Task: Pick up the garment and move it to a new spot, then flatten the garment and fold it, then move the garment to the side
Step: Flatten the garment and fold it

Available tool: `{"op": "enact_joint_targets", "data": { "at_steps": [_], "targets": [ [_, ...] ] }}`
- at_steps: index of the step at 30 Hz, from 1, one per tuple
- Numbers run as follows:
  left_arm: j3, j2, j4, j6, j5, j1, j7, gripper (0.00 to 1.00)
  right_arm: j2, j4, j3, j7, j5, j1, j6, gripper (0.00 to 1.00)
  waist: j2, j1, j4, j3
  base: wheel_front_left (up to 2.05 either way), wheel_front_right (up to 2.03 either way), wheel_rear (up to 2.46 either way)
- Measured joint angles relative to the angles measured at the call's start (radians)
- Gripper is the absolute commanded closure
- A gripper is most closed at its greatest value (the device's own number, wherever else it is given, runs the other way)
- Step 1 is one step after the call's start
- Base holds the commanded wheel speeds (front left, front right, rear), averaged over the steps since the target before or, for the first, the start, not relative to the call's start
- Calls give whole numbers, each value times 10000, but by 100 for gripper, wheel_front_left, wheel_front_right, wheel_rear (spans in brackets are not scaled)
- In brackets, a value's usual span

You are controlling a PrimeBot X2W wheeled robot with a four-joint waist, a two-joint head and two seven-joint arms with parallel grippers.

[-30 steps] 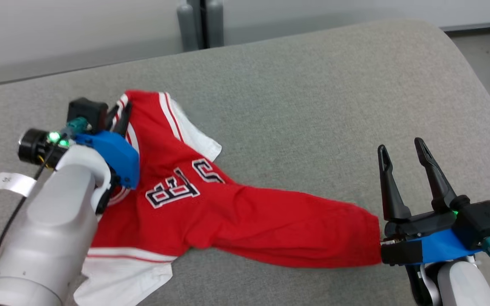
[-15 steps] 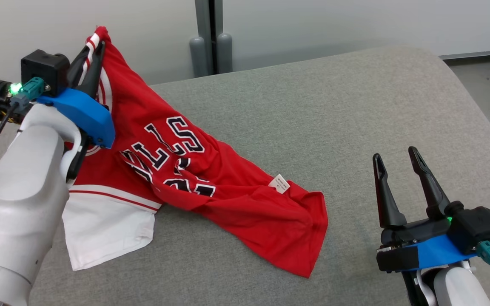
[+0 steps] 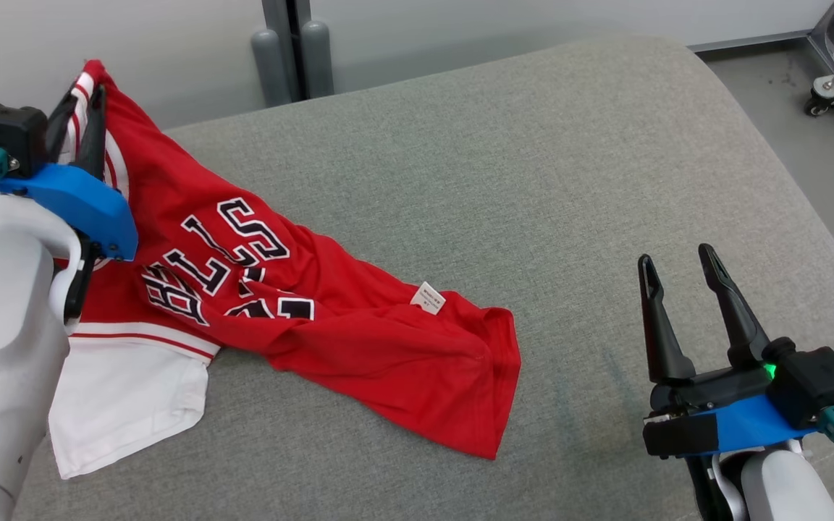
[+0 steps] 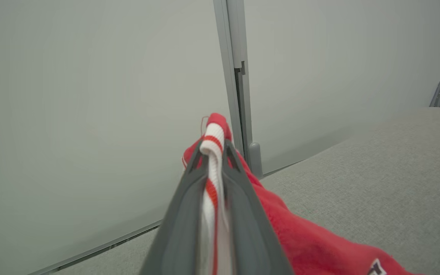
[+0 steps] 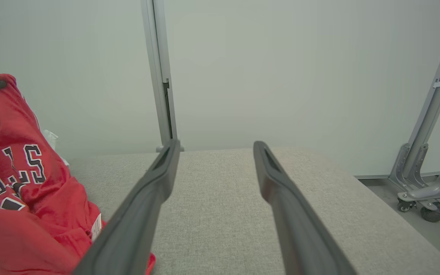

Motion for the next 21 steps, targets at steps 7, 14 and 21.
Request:
{"op": "enact_joint_targets", "data": {
  "at_steps": [7,14,21],
  "targets": [
    [767,180,-876,412,213,633,0,0,2,0,-79,0,8,-20,0,0,0,0,50,145,0,0,0],
    [2334,98,-3112,922,685,2199,-12,0,2,165,-81,0,-63,2,0,0,0,0,419,-232,0,0,0],
    [3877,-489,-5262,1172,1377,4365,-13,0,4,397,-190,0,-142,244,0,0,0,0,923,-729,0,0,0]
  ]
}}
